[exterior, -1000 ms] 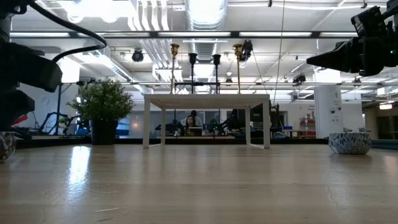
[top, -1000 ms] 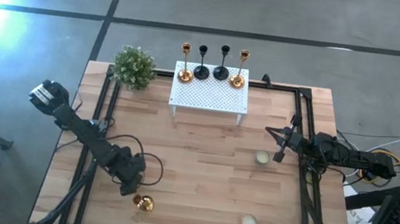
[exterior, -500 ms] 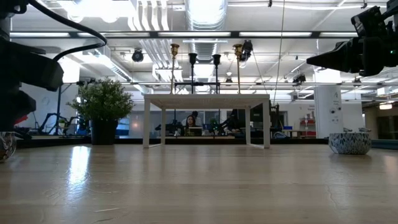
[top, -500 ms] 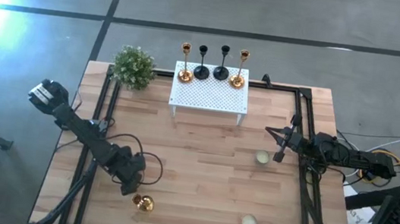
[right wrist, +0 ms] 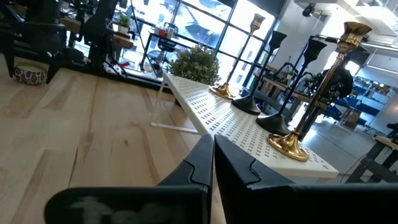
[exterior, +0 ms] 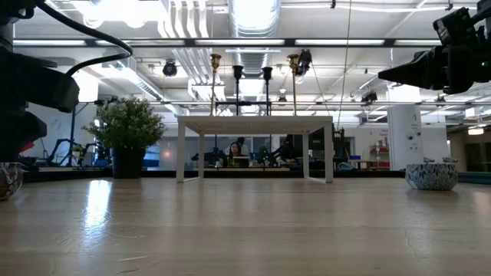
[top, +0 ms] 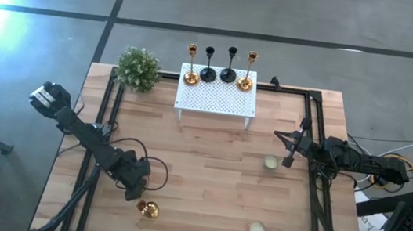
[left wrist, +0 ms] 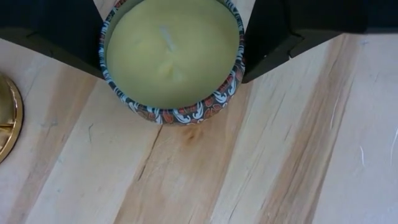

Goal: Pick & Place candle stick holders
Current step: Put the black scented candle on the shelf

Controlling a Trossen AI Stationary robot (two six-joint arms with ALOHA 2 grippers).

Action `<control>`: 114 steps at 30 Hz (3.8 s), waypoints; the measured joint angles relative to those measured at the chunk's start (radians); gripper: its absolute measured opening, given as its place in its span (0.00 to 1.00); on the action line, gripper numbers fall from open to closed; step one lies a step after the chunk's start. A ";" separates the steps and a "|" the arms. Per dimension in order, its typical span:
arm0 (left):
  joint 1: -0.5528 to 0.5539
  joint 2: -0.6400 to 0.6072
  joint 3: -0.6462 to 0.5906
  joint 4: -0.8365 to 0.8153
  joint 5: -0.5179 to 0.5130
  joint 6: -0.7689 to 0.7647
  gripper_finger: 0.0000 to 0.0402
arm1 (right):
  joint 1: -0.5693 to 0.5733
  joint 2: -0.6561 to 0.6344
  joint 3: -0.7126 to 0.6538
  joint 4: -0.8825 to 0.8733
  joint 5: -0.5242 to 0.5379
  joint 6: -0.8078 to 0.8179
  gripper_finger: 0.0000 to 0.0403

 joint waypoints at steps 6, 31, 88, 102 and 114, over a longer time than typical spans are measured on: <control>0.000 0.000 0.000 0.001 0.001 0.006 0.75 | 0.000 0.000 0.000 0.000 0.000 0.000 0.02; 0.176 0.000 0.120 -0.200 0.070 0.298 0.76 | 0.000 0.000 0.000 0.000 0.000 0.000 0.02; 0.849 0.405 1.104 -0.289 0.032 1.207 0.76 | 0.000 0.000 0.000 0.000 0.000 0.000 0.02; 0.889 0.434 1.181 -0.350 0.068 1.402 0.76 | 0.000 0.000 0.000 0.000 0.000 0.000 0.02; 0.973 0.446 1.194 -0.358 0.087 1.513 0.76 | 0.000 0.000 0.000 0.000 0.000 0.000 0.02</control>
